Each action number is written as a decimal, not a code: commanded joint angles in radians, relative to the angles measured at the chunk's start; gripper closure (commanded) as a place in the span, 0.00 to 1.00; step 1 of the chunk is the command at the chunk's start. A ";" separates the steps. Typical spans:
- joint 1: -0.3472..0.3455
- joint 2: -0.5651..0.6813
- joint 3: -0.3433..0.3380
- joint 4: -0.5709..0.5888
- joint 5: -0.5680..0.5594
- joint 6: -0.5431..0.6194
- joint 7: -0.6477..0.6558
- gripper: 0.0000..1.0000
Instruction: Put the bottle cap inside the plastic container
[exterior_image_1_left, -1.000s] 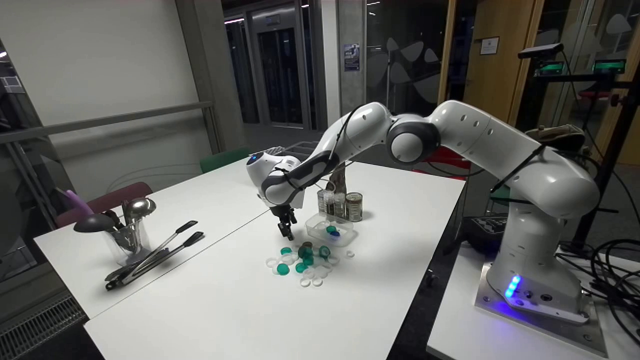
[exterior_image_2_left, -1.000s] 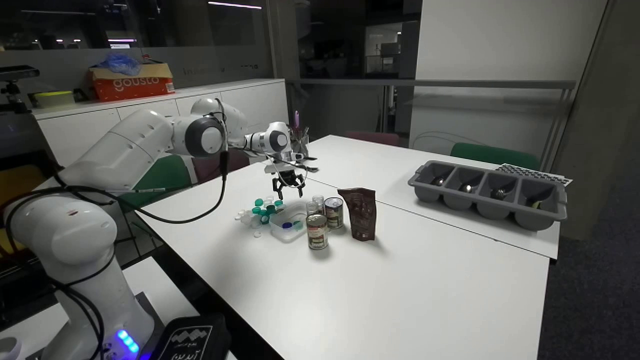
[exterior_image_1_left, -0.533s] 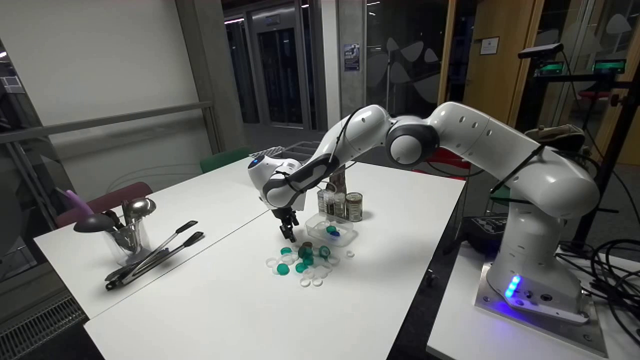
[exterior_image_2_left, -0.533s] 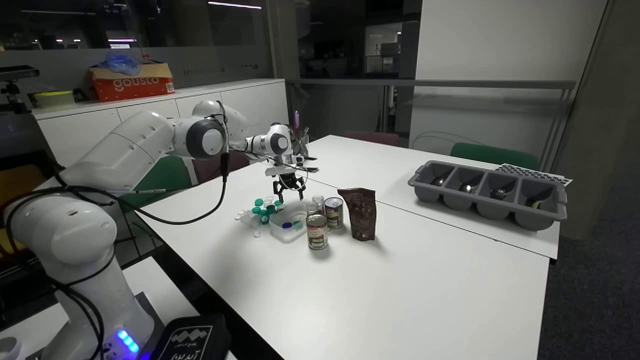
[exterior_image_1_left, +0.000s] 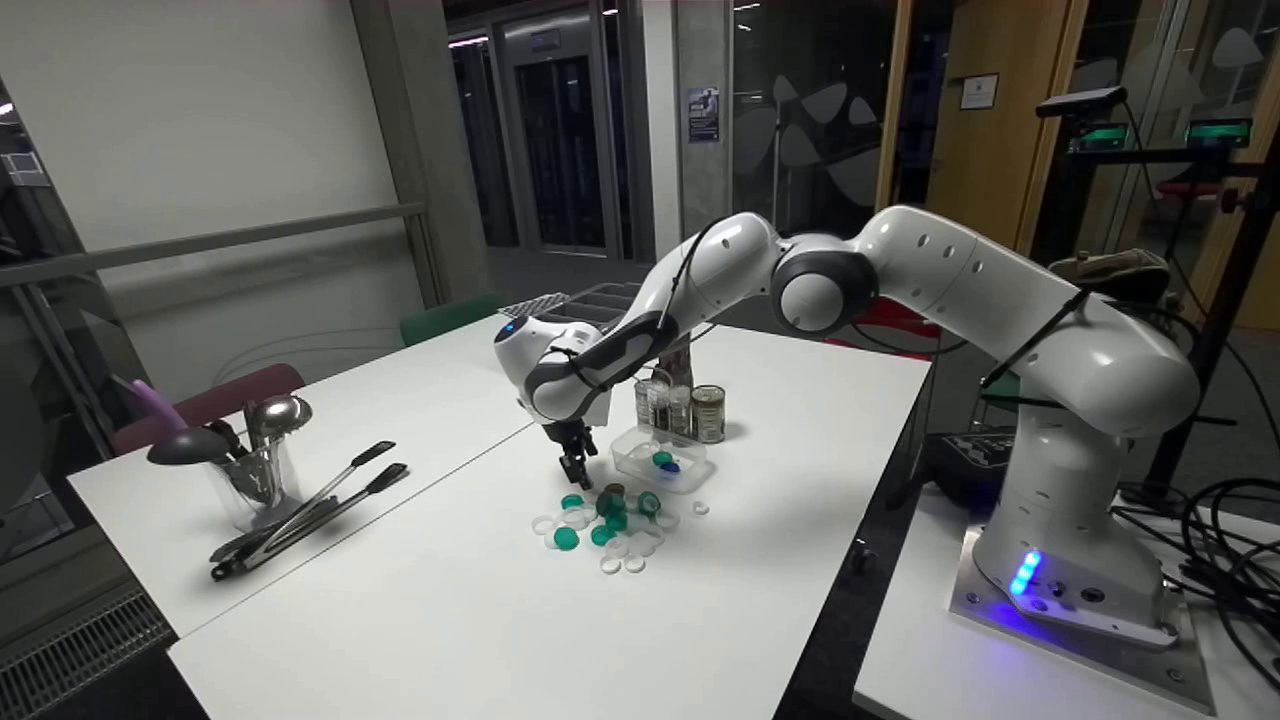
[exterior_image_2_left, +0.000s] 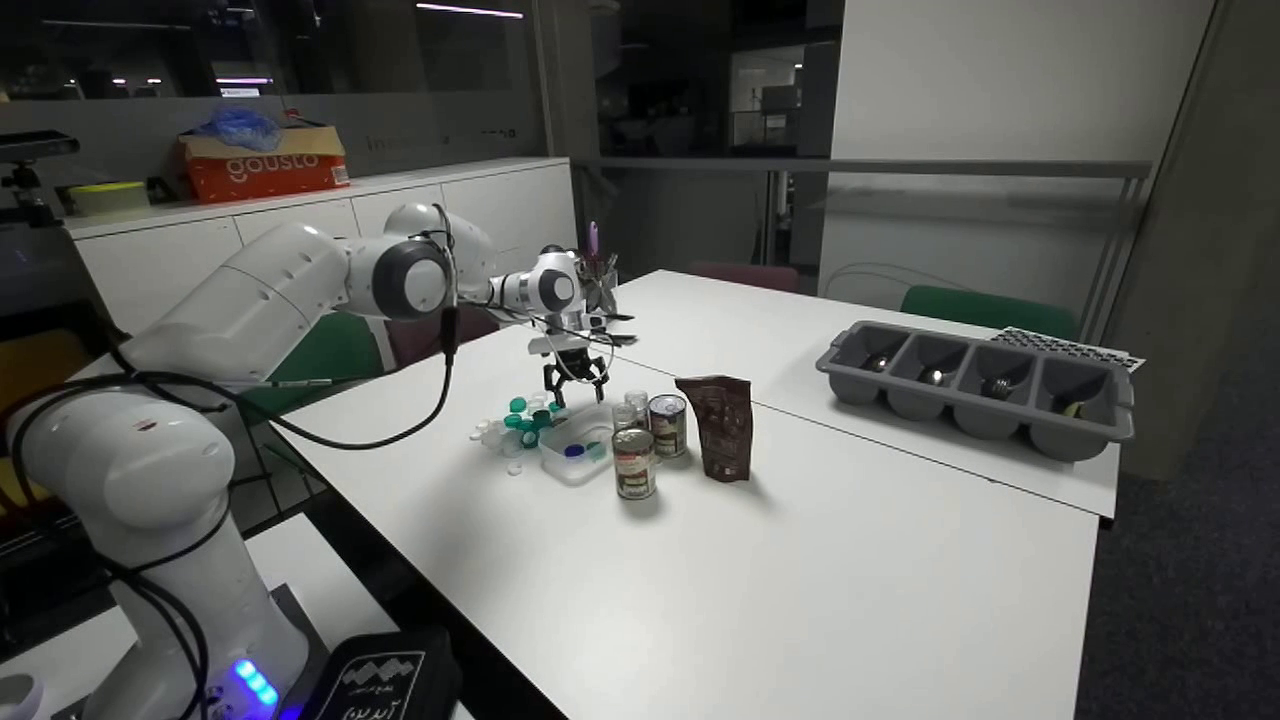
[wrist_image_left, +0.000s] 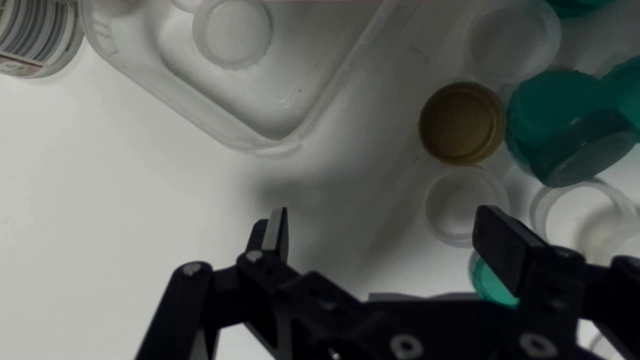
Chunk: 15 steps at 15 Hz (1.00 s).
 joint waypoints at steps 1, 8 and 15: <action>0.005 0.000 -0.001 0.000 -0.003 -0.006 -0.002 0.00; 0.005 0.000 -0.003 -0.012 -0.002 0.004 0.004 0.00; -0.009 0.015 0.001 -0.011 0.004 0.015 -0.007 0.01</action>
